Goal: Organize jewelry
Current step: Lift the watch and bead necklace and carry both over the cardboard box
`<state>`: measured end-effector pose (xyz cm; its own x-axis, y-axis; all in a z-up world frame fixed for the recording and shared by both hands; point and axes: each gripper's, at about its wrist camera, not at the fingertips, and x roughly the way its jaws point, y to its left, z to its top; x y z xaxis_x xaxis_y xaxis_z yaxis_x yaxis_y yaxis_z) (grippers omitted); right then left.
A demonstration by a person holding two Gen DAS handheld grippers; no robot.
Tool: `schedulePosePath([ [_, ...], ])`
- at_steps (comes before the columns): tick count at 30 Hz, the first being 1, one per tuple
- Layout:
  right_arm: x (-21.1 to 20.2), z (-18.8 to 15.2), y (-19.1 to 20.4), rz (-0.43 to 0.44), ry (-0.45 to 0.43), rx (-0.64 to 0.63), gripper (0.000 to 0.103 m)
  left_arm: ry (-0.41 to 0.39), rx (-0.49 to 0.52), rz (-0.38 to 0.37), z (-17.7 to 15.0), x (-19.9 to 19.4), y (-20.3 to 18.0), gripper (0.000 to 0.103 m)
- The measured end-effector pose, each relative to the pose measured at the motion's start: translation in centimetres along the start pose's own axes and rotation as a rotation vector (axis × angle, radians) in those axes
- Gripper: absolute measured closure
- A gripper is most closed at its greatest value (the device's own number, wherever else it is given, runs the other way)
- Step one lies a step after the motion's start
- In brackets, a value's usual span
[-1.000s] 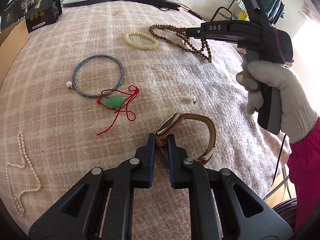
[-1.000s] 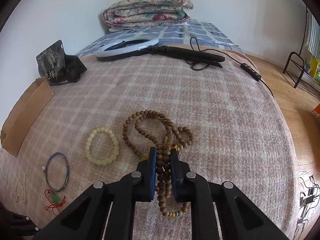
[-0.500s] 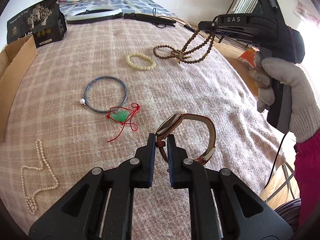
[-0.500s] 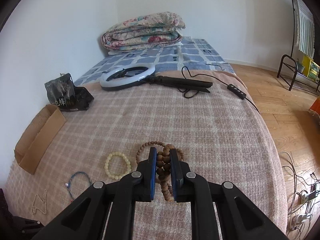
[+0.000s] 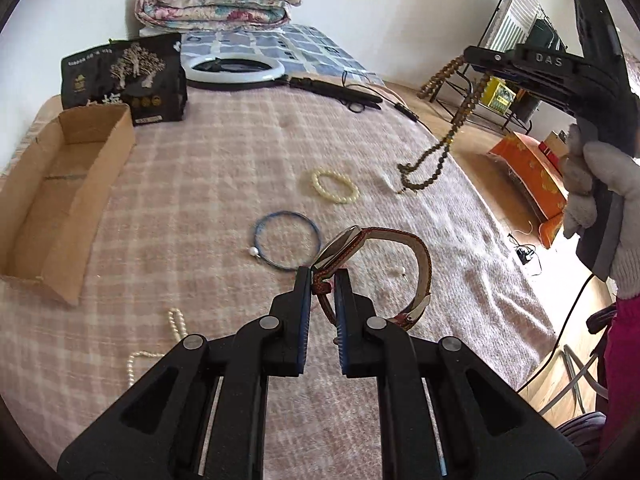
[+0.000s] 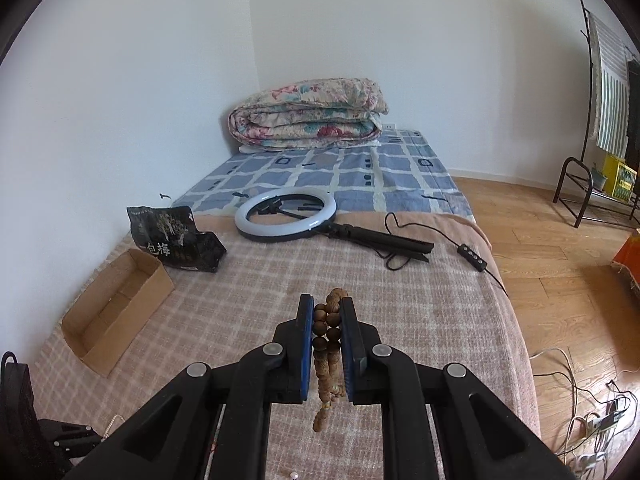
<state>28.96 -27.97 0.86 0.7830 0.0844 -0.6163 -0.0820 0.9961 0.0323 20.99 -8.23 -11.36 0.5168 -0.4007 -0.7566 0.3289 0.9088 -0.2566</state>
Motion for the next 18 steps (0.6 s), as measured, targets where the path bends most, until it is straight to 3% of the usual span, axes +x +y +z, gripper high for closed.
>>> schedulePosePath([
  [9, -4.3, 5.1, 4.0, 0.035, -0.086, -0.04, 0.093, -0.122, -0.043, 0.097, 3.1, -6.0, 6.2, 0.093],
  [18, -5.6, 9.4, 11.5, 0.113, -0.13, -0.129, 0.093, -0.165, -0.162, 0.179, 3.4, -8.9, 14.4, 0.093],
])
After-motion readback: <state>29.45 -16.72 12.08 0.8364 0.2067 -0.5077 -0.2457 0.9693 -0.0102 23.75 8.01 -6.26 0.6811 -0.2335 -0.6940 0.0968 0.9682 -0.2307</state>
